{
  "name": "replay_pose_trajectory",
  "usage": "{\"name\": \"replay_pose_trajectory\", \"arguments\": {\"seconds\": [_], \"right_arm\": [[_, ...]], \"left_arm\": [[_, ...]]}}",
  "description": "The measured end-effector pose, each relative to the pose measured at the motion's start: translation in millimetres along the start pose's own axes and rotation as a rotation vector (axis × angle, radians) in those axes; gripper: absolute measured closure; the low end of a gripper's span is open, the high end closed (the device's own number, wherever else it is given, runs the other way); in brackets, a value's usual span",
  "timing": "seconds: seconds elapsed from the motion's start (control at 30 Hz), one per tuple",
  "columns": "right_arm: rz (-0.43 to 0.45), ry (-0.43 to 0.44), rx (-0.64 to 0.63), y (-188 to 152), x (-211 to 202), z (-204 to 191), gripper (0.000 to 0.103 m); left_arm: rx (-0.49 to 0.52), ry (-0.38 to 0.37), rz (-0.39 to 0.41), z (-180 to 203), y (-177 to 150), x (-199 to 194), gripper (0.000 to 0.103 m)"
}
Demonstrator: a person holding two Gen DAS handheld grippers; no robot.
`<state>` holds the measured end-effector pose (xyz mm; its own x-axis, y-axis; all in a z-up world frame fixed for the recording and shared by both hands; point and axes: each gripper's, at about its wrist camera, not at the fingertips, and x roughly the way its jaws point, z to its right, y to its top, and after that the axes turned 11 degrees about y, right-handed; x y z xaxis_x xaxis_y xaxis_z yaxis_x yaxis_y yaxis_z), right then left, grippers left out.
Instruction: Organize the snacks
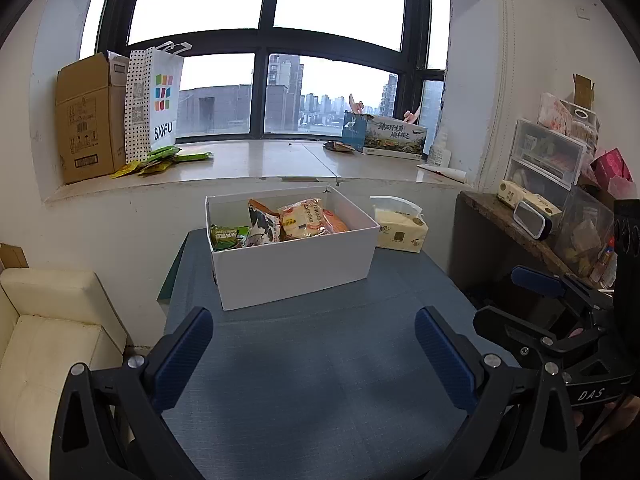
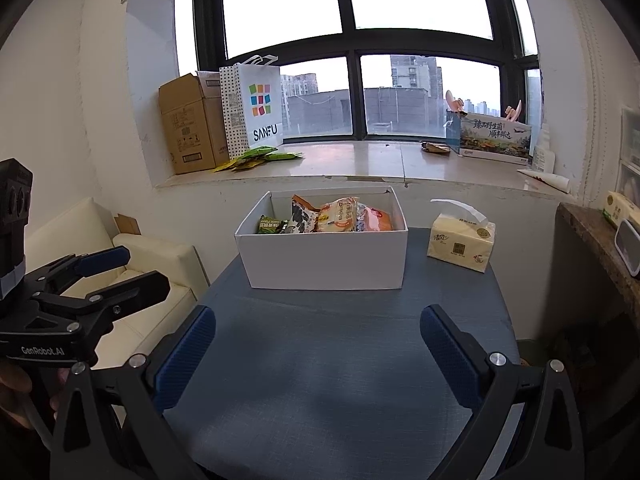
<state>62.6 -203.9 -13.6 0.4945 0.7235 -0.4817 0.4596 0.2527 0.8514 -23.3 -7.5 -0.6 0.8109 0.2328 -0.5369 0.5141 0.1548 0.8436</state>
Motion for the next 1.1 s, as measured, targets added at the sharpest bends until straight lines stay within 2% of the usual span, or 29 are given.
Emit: {"name": "replay_pose_trajectory", "arguments": {"seconds": [1.1], "right_arm": [[-0.004,0.006,-0.003,-0.7,1.2,-1.1,0.0]], "left_arm": [[0.007,-0.001,-0.008,2.0,-1.9,1.5,0.0]]}}
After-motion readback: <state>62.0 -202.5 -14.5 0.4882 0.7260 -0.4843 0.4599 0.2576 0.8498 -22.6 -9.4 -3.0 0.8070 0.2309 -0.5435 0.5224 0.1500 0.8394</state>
